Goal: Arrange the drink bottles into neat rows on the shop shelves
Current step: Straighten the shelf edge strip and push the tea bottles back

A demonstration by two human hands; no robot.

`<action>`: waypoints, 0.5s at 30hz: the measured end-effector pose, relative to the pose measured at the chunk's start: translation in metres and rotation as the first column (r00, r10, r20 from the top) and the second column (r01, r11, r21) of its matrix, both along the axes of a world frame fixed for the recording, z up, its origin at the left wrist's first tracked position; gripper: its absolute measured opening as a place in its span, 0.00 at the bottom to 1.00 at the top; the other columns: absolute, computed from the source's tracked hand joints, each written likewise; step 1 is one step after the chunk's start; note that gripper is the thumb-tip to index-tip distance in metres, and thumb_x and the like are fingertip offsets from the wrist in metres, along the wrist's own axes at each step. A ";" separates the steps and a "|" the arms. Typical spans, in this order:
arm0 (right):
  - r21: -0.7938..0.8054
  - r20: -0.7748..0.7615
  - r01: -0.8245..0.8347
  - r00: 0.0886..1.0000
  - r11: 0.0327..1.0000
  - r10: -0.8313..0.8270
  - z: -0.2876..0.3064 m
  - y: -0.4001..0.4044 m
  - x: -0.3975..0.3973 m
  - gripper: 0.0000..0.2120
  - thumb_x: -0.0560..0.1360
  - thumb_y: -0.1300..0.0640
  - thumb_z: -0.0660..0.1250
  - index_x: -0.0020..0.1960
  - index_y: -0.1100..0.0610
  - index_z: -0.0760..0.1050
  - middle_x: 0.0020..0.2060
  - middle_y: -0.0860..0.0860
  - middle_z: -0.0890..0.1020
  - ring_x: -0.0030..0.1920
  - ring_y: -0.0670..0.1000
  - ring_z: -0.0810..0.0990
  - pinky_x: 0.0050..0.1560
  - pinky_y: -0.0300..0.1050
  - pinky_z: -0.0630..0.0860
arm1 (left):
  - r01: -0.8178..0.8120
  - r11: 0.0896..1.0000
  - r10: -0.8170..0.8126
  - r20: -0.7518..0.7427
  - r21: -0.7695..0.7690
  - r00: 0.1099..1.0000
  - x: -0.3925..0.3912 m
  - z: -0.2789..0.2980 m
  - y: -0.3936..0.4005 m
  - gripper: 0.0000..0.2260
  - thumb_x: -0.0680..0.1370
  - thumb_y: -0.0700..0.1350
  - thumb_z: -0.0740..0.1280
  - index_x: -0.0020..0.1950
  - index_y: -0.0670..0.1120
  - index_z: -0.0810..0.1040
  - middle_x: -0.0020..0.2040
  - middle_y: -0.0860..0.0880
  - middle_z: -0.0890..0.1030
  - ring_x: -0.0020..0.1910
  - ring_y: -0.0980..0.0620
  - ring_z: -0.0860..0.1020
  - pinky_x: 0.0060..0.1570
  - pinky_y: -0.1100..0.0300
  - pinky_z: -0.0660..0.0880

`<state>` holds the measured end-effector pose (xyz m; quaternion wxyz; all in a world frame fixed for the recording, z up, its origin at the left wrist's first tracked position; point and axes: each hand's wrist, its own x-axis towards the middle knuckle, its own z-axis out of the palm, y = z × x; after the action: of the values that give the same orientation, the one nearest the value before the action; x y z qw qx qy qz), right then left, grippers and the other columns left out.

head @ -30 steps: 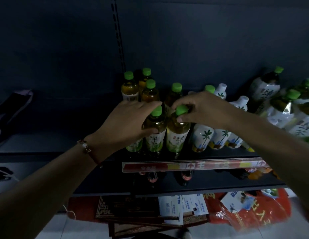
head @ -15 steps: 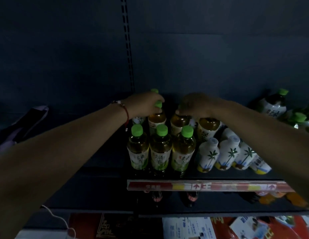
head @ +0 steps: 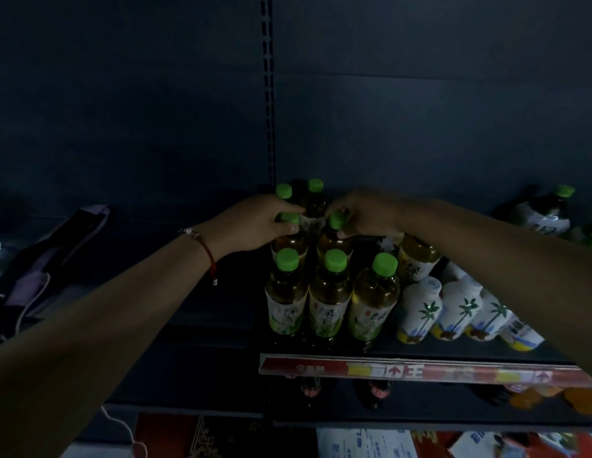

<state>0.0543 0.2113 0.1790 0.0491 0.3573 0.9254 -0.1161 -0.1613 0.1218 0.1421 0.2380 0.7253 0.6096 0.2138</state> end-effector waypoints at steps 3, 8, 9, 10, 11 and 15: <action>-0.048 -0.033 -0.032 0.999 0.998 0.031 0.000 -0.003 -0.008 0.23 0.73 0.55 0.72 0.68 0.51 0.74 0.57 0.47 0.79 0.54 0.48 0.76 0.56 0.43 0.72 | -0.064 0.998 0.060 0.105 0.029 0.993 0.003 -0.005 -0.009 0.14 0.81 0.49 0.66 0.65 0.63 0.74 0.55 0.69 0.74 0.51 0.75 0.74 0.50 0.77 0.70; -0.091 -0.054 -0.062 0.997 0.994 0.057 -0.004 -0.003 -0.011 0.20 0.73 0.56 0.73 0.64 0.51 0.76 0.54 0.45 0.80 0.54 0.48 0.78 0.58 0.49 0.75 | -0.170 0.985 0.169 0.294 -0.023 0.941 0.000 -0.018 -0.023 0.17 0.81 0.57 0.63 0.70 0.60 0.74 0.66 0.61 0.77 0.63 0.65 0.75 0.67 0.61 0.69; -0.094 -0.065 -0.064 0.996 0.993 0.058 -0.005 -0.003 -0.010 0.20 0.72 0.56 0.73 0.64 0.51 0.76 0.54 0.45 0.80 0.54 0.48 0.78 0.58 0.48 0.75 | -0.168 0.985 0.170 0.327 -0.034 0.930 0.001 -0.017 -0.028 0.17 0.82 0.57 0.62 0.71 0.60 0.73 0.66 0.61 0.77 0.63 0.65 0.74 0.68 0.61 0.69; -0.093 -0.073 -0.066 0.996 0.993 0.059 -0.005 -0.002 -0.009 0.20 0.72 0.56 0.73 0.64 0.51 0.76 0.54 0.46 0.80 0.54 0.48 0.78 0.57 0.47 0.75 | -0.161 0.986 0.163 0.361 -0.038 0.918 0.004 -0.017 -0.034 0.18 0.82 0.58 0.61 0.71 0.60 0.73 0.65 0.62 0.77 0.63 0.66 0.74 0.68 0.62 0.68; -0.089 -0.076 -0.072 0.995 0.993 0.065 -0.005 -0.003 -0.008 0.20 0.72 0.57 0.73 0.64 0.51 0.76 0.55 0.46 0.80 0.54 0.48 0.78 0.55 0.45 0.74 | -0.148 0.988 0.151 0.402 -0.039 0.903 0.007 -0.016 -0.039 0.18 0.82 0.59 0.60 0.72 0.60 0.72 0.65 0.62 0.77 0.62 0.67 0.74 0.67 0.62 0.69; -0.161 -0.098 -0.032 0.995 0.986 0.017 0.003 -0.005 0.003 0.25 0.74 0.57 0.72 0.69 0.48 0.71 0.57 0.45 0.78 0.57 0.47 0.76 0.57 0.43 0.72 | -0.127 0.992 0.116 0.429 -0.004 0.896 0.020 -0.022 -0.067 0.30 0.74 0.69 0.64 0.75 0.65 0.64 0.72 0.64 0.67 0.68 0.70 0.65 0.67 0.63 0.65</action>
<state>0.0575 0.2066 0.1824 0.0350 0.3347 0.9185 -0.2078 -0.1408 0.0551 0.1204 0.3432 0.6241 0.5840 0.3895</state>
